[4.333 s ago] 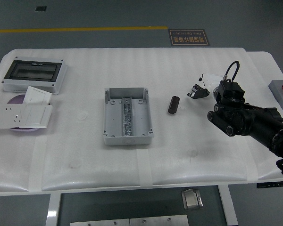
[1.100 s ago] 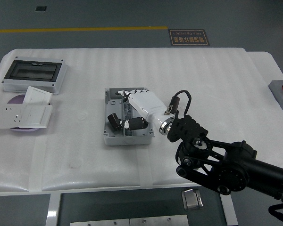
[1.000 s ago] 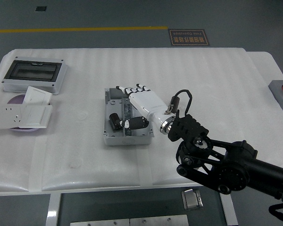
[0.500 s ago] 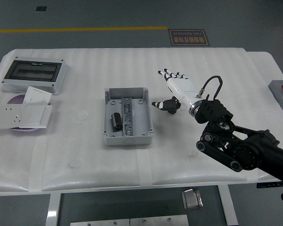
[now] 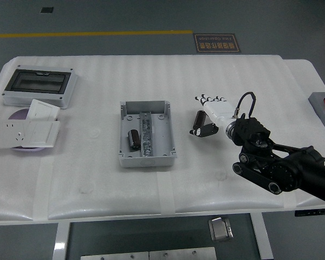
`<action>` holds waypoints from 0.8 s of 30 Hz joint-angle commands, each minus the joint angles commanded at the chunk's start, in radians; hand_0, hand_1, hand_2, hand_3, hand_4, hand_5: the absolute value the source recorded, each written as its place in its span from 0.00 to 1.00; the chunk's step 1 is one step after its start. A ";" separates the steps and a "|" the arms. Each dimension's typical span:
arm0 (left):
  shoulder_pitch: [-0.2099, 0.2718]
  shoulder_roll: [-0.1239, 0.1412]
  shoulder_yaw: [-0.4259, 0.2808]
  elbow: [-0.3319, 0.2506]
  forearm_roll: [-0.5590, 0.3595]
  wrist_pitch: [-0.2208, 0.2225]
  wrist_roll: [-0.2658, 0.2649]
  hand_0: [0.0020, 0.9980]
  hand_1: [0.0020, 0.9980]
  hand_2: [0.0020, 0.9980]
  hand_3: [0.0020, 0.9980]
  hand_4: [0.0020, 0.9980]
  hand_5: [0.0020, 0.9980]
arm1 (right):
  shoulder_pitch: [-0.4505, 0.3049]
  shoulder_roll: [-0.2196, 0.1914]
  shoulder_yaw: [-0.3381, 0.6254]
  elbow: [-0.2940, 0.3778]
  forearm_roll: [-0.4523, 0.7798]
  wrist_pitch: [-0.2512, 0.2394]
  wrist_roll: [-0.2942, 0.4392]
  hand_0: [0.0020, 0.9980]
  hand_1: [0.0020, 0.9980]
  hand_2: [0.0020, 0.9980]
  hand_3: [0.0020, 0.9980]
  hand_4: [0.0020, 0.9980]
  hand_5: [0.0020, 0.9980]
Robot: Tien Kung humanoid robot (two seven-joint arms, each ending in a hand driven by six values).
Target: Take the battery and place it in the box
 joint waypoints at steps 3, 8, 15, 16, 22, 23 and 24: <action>0.000 0.000 0.002 0.000 -0.003 0.000 -0.001 0.55 0.64 0.51 0.57 0.59 0.02 | 0.007 0.004 -0.014 -0.014 0.015 -0.017 0.000 1.00 0.93 0.91 0.98 0.91 0.46; -0.001 0.001 0.002 0.000 -0.003 0.001 -0.002 0.55 0.64 0.51 0.57 0.59 0.02 | 0.012 0.015 -0.039 -0.046 0.048 -0.034 0.006 0.98 0.86 0.85 0.94 0.91 0.47; -0.002 0.002 0.006 0.001 -0.008 0.001 -0.004 0.55 0.64 0.51 0.57 0.59 0.02 | 0.015 0.028 -0.061 -0.068 0.073 -0.046 0.016 0.84 0.73 0.67 0.83 0.79 0.31; -0.002 0.002 0.007 0.001 -0.010 0.002 -0.005 0.55 0.64 0.51 0.57 0.59 0.02 | 0.015 0.029 -0.064 -0.071 0.076 -0.047 0.017 0.84 0.73 0.67 0.83 0.79 0.31; -0.003 0.003 0.016 0.003 -0.021 0.003 -0.011 0.55 0.64 0.51 0.57 0.59 0.02 | 0.014 0.030 -0.079 -0.082 0.091 -0.054 0.023 0.73 0.67 0.57 0.71 0.72 0.24; -0.003 0.003 0.016 0.003 -0.021 0.003 -0.012 0.55 0.64 0.51 0.57 0.59 0.03 | 0.014 0.031 -0.080 -0.083 0.093 -0.055 0.023 0.67 0.61 0.51 0.67 0.67 0.21; -0.003 0.002 0.016 0.003 -0.021 0.003 -0.012 0.55 0.64 0.51 0.57 0.59 0.03 | 0.014 0.031 -0.081 -0.084 0.094 -0.057 0.025 0.67 0.61 0.51 0.67 0.67 0.21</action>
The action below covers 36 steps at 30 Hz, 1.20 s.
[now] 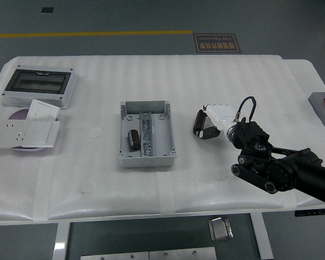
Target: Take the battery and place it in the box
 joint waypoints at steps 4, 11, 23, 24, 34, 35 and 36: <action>-0.001 -0.001 0.000 0.001 -0.001 0.001 -0.003 0.55 0.64 0.51 0.57 0.59 0.03 | -0.001 0.000 -0.001 0.002 0.002 -0.010 0.005 0.67 0.61 0.51 0.67 0.67 0.21; 0.000 -0.002 0.000 0.000 -0.001 0.001 -0.002 0.54 0.65 0.51 0.57 0.59 0.03 | -0.008 -0.019 0.045 0.058 -0.032 -0.020 0.006 0.64 0.58 0.49 0.66 0.63 0.19; 0.005 -0.001 -0.014 -0.003 0.012 0.000 0.007 0.54 0.65 0.51 0.57 0.59 0.03 | -0.080 -0.050 0.271 0.314 -0.053 -0.064 0.016 0.64 0.58 0.48 0.66 0.63 0.21; 0.006 -0.001 -0.015 -0.004 0.013 0.000 0.008 0.54 0.65 0.51 0.57 0.59 0.03 | -0.088 -0.048 0.277 0.339 -0.035 -0.078 0.026 0.64 0.58 0.48 0.66 0.63 0.21; 0.003 -0.002 -0.029 -0.006 0.025 -0.003 0.015 0.54 0.65 0.51 0.57 0.59 0.03 | -0.113 0.010 0.161 0.445 -0.093 -0.198 -0.037 0.64 0.58 0.53 0.71 0.63 0.22; 0.003 -0.002 -0.032 -0.006 0.027 -0.003 0.016 0.54 0.64 0.51 0.57 0.59 0.03 | -0.113 0.015 0.149 0.437 -0.108 -0.195 -0.047 0.72 0.76 0.79 0.90 0.65 0.25; 0.004 -0.002 -0.033 -0.007 0.029 -0.004 0.018 0.54 0.64 0.51 0.57 0.59 0.03 | -0.113 0.019 0.140 0.429 -0.120 -0.193 -0.054 0.72 0.76 0.79 0.90 0.65 0.25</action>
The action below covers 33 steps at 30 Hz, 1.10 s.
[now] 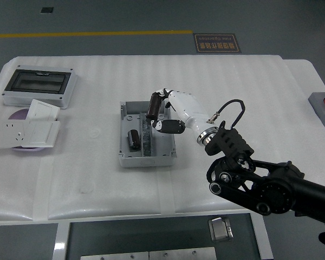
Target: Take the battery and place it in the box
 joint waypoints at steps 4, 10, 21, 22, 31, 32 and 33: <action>0.001 0.001 -0.009 -0.002 0.009 -0.002 0.006 0.54 0.64 0.51 0.57 0.59 0.03 | 0.001 0.022 -0.027 -0.046 -0.056 0.028 -0.032 0.72 0.76 0.79 0.90 0.65 0.25; 0.002 -0.001 -0.013 -0.002 0.012 -0.004 0.008 0.54 0.64 0.51 0.57 0.59 0.03 | -0.004 0.034 -0.039 -0.073 -0.065 0.052 -0.040 0.94 1.00 1.00 1.00 0.75 0.34; 0.001 -0.001 -0.019 -0.005 0.015 -0.003 0.013 0.54 0.64 0.51 0.57 0.59 0.03 | -0.038 0.014 0.032 -0.041 -0.028 0.005 0.011 1.00 1.00 1.00 1.00 0.88 0.45; 0.002 0.000 -0.019 -0.006 0.015 -0.003 0.014 0.54 0.64 0.51 0.57 0.59 0.03 | -0.043 0.007 0.049 -0.033 -0.028 -0.001 0.017 1.00 1.00 1.00 1.00 0.88 0.45; 0.008 0.004 -0.012 -0.007 0.015 -0.006 0.017 0.54 0.64 0.51 0.56 0.62 0.02 | -0.098 -0.075 0.225 0.025 0.069 -0.082 0.129 1.00 1.00 1.00 1.00 0.90 0.47; 0.008 0.004 -0.012 -0.006 0.015 -0.007 0.016 0.54 0.64 0.51 0.56 0.62 0.02 | -0.108 -0.079 0.246 0.020 0.094 -0.090 0.151 1.00 1.00 1.00 1.00 0.90 0.47; 0.007 0.005 -0.011 -0.006 0.016 -0.007 0.015 0.54 0.64 0.51 0.56 0.62 0.02 | -0.117 -0.082 0.267 0.014 0.121 -0.096 0.173 1.00 1.00 1.00 1.00 0.90 0.47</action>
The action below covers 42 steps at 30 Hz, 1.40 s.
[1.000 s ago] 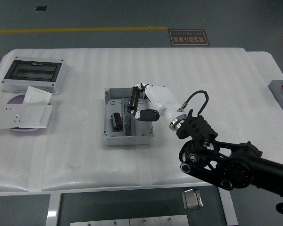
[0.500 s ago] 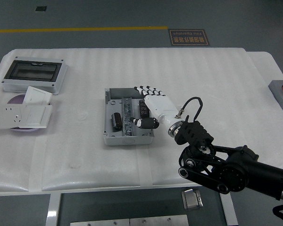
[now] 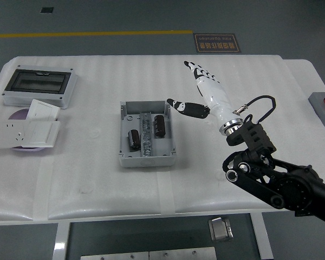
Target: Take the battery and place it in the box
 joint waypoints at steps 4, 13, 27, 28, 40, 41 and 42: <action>-0.004 0.003 0.002 0.000 0.007 -0.004 -0.001 0.54 0.64 0.51 0.56 0.62 0.02 | -0.043 -0.014 0.076 -0.026 0.109 0.000 0.087 1.00 1.00 1.00 1.00 0.90 0.49; 0.004 0.014 -0.009 -0.004 0.029 -0.016 0.008 0.54 0.64 0.51 0.56 0.61 0.02 | -0.178 -0.092 0.176 -0.020 0.272 0.035 0.222 1.00 1.00 1.00 1.00 0.89 0.50; -0.003 0.015 -0.013 -0.007 0.031 -0.020 0.011 0.54 0.64 0.52 0.56 0.60 0.01 | -0.281 -0.123 0.362 0.031 0.244 0.060 0.262 0.86 0.93 0.95 1.00 0.86 0.50; -0.007 0.016 -0.013 -0.007 0.032 -0.020 0.012 0.54 0.64 0.52 0.56 0.60 0.01 | -0.290 -0.127 0.383 0.039 0.242 0.061 0.264 0.86 0.93 0.95 1.00 0.86 0.50; -0.024 0.003 -0.032 -0.011 0.041 -0.019 0.023 0.54 0.64 0.52 0.57 0.60 0.01 | -0.352 -0.125 0.579 0.077 0.218 0.061 0.274 0.85 0.92 0.94 1.00 0.84 0.51; -0.024 0.003 -0.037 -0.011 0.045 -0.019 0.026 0.54 0.64 0.52 0.57 0.60 0.01 | -0.355 -0.123 0.586 0.078 0.217 0.060 0.275 0.85 0.92 0.94 1.00 0.84 0.51; -0.024 0.004 -0.040 -0.012 0.047 -0.018 0.027 0.54 0.64 0.52 0.57 0.60 0.01 | -0.358 -0.120 0.592 0.079 0.214 0.060 0.275 0.85 0.92 0.94 1.00 0.84 0.51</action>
